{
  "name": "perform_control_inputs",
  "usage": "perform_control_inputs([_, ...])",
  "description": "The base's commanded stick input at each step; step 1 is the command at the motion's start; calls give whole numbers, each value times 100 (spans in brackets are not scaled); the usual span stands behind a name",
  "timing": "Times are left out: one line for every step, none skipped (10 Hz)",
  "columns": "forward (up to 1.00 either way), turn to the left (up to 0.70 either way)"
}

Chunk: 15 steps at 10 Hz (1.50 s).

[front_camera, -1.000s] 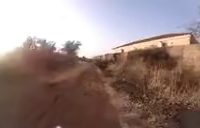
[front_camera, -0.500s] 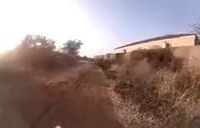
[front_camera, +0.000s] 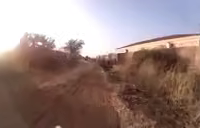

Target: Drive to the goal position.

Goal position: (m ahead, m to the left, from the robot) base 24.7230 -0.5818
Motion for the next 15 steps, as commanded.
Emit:
perform_control_inputs([70,0])
perform_control_inputs([70,0])
perform_control_inputs([70,0])
perform_control_inputs([70,0])
perform_control_inputs([70,0])
perform_control_inputs([70,0])
perform_control_inputs([70,0])
perform_control_inputs([70,0])
perform_control_inputs([70,0])
perform_control_inputs([70,0])
perform_control_inputs([70,0])
perform_control_inputs([70,0])
perform_control_inputs([70,0])
perform_control_inputs([70,0])
perform_control_inputs([70,0])
